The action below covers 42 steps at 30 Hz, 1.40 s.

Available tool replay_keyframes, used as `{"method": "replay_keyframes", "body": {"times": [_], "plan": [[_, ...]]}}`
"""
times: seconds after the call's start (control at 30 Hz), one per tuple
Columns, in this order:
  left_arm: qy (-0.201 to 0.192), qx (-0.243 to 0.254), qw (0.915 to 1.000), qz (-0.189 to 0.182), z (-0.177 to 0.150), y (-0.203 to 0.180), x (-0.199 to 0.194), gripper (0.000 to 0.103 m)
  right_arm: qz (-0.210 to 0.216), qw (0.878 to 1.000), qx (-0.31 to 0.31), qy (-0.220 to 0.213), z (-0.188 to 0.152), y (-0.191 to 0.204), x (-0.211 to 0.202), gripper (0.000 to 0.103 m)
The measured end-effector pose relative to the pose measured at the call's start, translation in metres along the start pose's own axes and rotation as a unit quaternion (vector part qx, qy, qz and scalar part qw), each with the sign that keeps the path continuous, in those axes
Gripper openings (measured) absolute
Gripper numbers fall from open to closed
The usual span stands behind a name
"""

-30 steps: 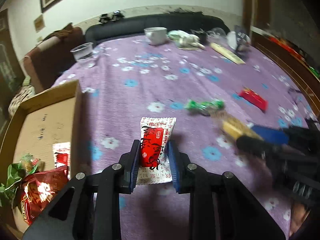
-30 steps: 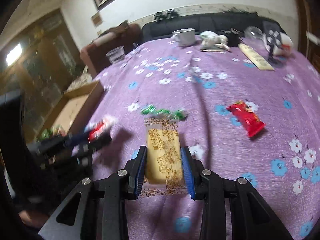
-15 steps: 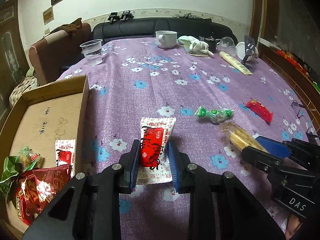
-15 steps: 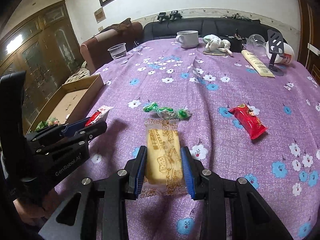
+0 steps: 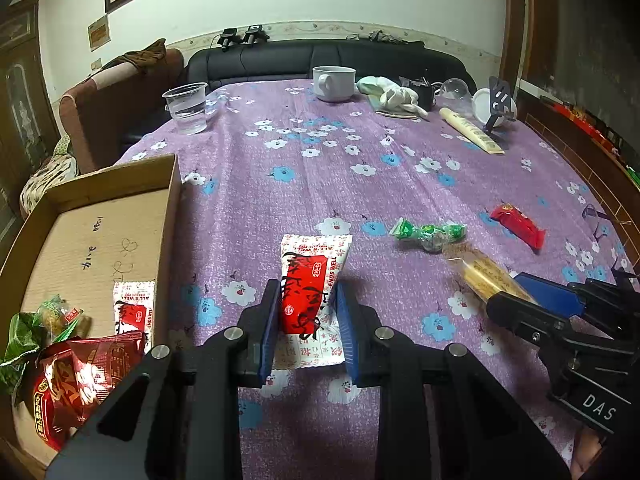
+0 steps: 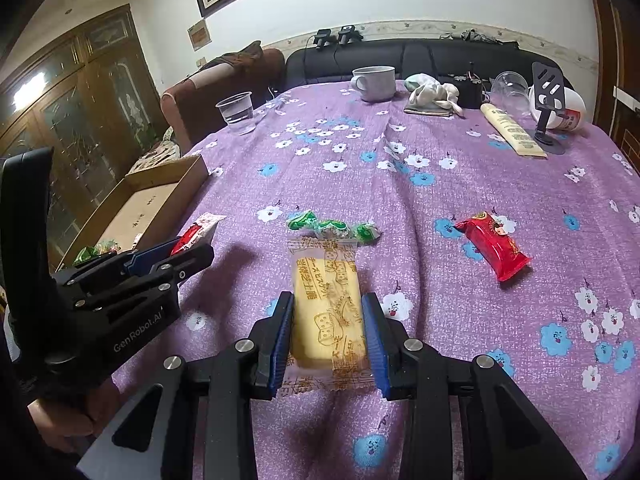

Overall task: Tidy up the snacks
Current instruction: 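Carry the held biscuit and white packet over to the cardboard tray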

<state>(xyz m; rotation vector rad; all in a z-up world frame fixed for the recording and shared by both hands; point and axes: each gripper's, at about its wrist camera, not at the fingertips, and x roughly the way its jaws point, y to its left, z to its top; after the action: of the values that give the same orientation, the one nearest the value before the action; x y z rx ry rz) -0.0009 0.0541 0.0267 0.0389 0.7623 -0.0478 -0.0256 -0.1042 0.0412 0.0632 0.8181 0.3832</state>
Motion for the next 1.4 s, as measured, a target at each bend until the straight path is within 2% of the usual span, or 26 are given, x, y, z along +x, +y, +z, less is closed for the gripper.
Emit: {"method": "replay_keyframes", "body": {"times": [0.53, 1.4], "plan": [[-0.025, 0.001, 0.9996, 0.014, 0.0015, 0.0017, -0.0079, 0.025, -0.003, 1.0, -0.001, -0.002, 0.0004, -0.0001, -0.0016, 0.035], [-0.015, 0.0, 0.9998, 0.013, 0.0026, 0.0009, -0.0031, 0.025, -0.006, 1.0, -0.005, -0.009, 0.0015, 0.0023, -0.0039, 0.035]]}}
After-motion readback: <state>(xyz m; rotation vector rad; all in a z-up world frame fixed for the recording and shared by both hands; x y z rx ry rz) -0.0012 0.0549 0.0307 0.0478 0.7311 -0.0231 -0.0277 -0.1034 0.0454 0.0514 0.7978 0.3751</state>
